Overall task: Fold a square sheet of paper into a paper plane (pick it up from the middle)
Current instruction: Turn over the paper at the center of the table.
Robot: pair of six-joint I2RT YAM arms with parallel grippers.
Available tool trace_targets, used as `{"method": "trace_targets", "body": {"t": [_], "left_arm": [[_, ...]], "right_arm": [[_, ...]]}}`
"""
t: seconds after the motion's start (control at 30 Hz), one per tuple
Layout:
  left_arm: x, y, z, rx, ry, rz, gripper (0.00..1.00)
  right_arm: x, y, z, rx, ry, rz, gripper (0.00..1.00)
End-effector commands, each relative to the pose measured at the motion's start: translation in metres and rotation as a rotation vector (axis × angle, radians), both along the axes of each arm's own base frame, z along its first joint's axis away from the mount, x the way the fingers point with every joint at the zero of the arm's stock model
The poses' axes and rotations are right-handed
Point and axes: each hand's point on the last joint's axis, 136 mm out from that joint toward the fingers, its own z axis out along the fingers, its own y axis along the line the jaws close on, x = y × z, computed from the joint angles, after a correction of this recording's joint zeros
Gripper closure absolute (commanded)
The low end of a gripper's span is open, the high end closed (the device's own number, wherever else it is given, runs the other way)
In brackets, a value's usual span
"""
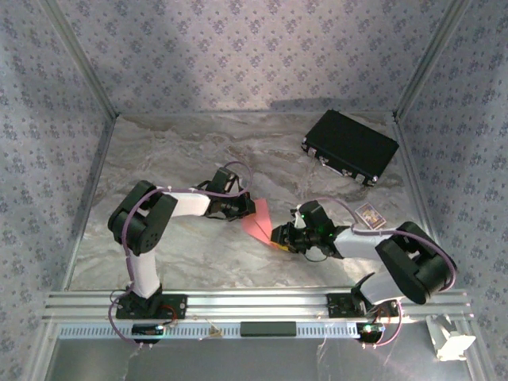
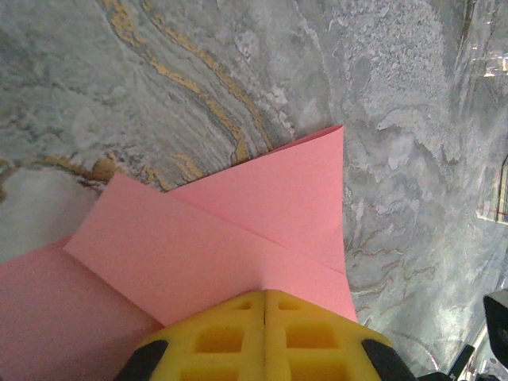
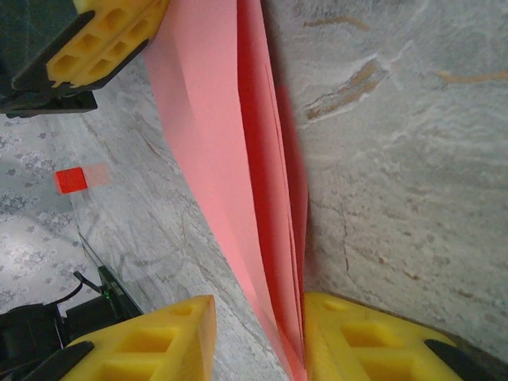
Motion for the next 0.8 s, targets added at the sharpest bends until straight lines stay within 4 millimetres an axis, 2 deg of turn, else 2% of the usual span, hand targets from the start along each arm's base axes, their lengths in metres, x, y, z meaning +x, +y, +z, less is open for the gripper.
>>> {"method": "trace_targets", "body": {"t": [0.0, 0.3, 0.5, 0.63, 0.77], "left_arm": [[-0.009, 0.011, -0.009, 0.053, 0.033, 0.015, 0.98], [-0.009, 0.010, -0.008, 0.048, 0.031, 0.016, 0.98], [-0.008, 0.007, -0.003, 0.030, 0.023, 0.015, 0.96], [-0.005, 0.004, 0.011, 0.003, -0.013, 0.006, 0.91], [0.000, 0.001, 0.040, -0.022, -0.079, -0.013, 0.80]], "right_arm": [[0.007, 0.004, 0.006, 0.028, -0.023, 0.005, 0.67], [0.009, 0.001, 0.003, 0.026, -0.030, 0.004, 0.74], [0.009, 0.000, 0.002, 0.027, -0.037, 0.010, 0.85], [0.008, 0.002, 0.004, 0.037, -0.043, 0.020, 0.92], [0.005, 0.000, 0.006, 0.030, -0.051, 0.032, 0.96]]}}
